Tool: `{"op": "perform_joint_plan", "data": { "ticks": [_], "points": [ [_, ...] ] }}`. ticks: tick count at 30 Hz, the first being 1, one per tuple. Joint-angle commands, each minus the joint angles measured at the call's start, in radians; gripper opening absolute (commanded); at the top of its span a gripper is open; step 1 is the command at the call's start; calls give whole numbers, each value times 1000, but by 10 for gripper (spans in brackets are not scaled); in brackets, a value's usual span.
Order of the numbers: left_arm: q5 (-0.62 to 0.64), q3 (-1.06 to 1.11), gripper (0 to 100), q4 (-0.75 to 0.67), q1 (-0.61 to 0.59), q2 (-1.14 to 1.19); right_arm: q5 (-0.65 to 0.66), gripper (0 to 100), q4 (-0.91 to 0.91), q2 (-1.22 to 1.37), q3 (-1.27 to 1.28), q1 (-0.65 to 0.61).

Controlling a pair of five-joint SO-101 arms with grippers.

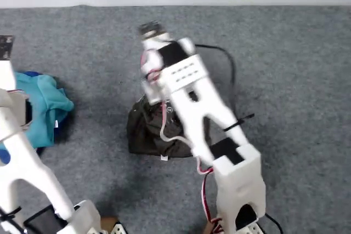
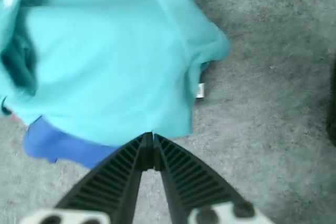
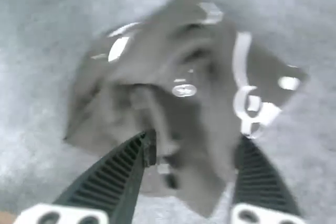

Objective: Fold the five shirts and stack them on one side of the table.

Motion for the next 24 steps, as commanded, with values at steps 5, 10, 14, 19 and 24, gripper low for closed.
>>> {"op": "perform_joint_plan", "data": {
  "ticks": [5, 10, 14, 19, 24],
  "points": [
    [5, -27, 6, -32, -210, -31, 236, 9, 42, -13, 63, 74],
    [2, -62, 6, -32, -290, -31, 253, 9, 36, -10, 184, 81],
    [2, -67, 6, -32, -288, -28, 249, 9, 38, 8, 253, 30],
    [5, -59, 6, -81, -293, -21, 252, 9, 19, 21, 238, -170],
    [6, -61, 6, -104, -293, -21, 252, 9, 12, 18, 104, -289]
  ]
}}
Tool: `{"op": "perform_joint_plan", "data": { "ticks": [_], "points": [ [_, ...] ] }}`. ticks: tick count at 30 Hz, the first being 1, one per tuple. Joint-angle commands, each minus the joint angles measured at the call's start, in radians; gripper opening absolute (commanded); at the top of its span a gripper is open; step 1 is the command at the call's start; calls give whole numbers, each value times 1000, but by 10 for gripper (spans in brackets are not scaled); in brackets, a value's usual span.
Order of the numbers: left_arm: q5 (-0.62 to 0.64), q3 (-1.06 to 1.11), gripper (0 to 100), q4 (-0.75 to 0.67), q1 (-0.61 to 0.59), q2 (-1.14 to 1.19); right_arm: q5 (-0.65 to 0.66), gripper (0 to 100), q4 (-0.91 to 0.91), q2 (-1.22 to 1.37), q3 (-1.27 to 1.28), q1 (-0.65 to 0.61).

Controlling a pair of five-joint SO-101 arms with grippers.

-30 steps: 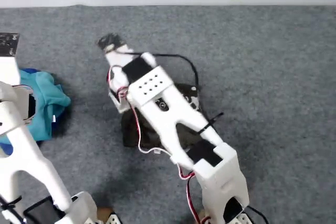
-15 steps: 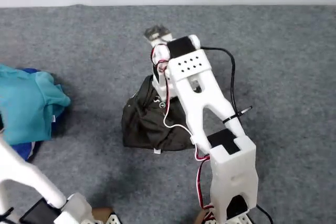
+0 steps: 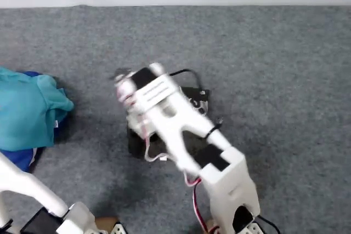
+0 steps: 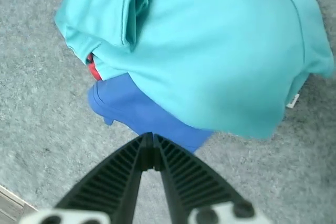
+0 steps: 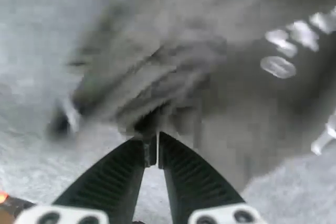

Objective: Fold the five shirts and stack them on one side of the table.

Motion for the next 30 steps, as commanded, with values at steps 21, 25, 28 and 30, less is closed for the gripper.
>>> {"op": "perform_joint_plan", "data": {
  "ticks": [21, 25, 28, 30],
  "points": [
    [8, -27, 6, -89, -74, -21, 21, 9, 44, 24, -235, 74],
    [2, -25, 6, -109, -121, -20, 180, 9, 50, -64, -180, 68],
    [2, -25, 6, -107, -130, -20, 270, 51, 50, -160, -78, 68],
    [2, -24, 6, -104, -130, -20, 285, 124, 50, -222, 0, 68]
  ]
}}
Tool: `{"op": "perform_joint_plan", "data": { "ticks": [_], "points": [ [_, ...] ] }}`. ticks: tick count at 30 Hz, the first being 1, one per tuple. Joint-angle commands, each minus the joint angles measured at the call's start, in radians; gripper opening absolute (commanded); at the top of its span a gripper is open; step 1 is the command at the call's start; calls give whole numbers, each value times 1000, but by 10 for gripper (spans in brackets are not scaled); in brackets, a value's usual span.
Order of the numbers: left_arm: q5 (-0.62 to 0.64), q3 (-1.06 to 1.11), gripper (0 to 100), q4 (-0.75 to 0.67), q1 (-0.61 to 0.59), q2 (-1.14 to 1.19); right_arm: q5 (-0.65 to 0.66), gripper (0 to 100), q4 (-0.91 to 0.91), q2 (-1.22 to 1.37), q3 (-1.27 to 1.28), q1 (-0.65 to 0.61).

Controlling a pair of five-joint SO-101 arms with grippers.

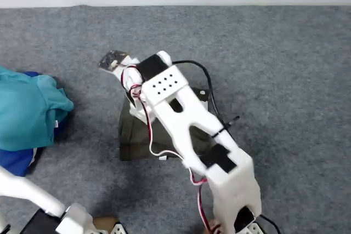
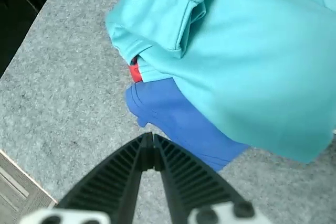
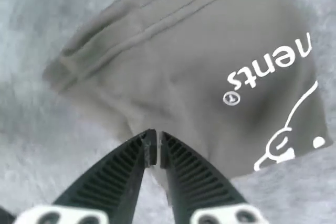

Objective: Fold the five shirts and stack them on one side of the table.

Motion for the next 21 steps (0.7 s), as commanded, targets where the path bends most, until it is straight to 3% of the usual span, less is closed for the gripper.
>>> {"op": "perform_joint_plan", "data": {
  "ticks": [1, 5, 12, 21],
  "points": [
    [2, -21, 6, -20, -6, -20, 48, 159, 42, -156, 104, -7],
    [2, 12, 6, -25, -2, -20, 94, 236, 41, -179, 204, -1],
    [2, 33, 6, -25, -2, -20, 104, 54, -27, -99, 299, 70],
    [2, 35, 6, -40, -8, -29, 115, 42, 39, -8, 460, 139]
  ]
}}
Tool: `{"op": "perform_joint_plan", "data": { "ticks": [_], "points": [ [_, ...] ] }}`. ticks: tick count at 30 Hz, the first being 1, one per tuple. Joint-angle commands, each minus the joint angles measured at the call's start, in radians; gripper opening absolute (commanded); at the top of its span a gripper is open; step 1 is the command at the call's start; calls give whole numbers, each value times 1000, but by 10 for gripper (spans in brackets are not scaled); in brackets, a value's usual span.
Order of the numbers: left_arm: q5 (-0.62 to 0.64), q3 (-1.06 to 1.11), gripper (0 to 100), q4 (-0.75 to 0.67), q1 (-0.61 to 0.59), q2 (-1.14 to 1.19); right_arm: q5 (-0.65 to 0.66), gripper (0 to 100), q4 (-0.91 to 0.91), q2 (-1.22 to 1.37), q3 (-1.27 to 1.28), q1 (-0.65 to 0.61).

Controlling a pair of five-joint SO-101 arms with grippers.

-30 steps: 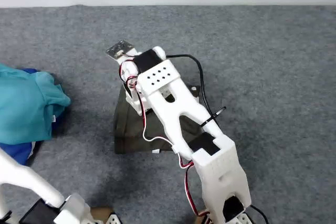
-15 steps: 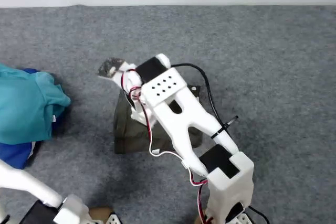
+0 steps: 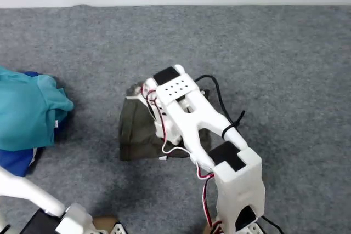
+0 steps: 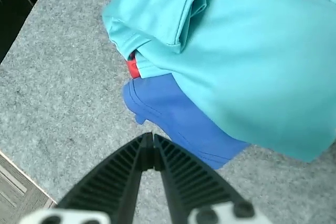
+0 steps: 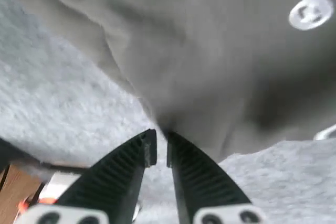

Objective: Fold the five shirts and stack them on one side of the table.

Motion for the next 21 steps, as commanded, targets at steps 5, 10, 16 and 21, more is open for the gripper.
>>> {"op": "perform_joint_plan", "data": {
  "ticks": [5, 10, 16, 21],
  "points": [
    [2, -2, 6, -20, -5, -29, 86, 42, 39, -116, 195, 38],
    [3, -2, 6, -21, -5, -29, 84, 46, 28, -295, 123, 33],
    [6, -4, 6, -25, -5, -29, 80, 47, -147, -315, 23, -21],
    [6, -7, 6, -25, -5, -31, 86, 43, -320, -208, 21, -33]
  ]
}}
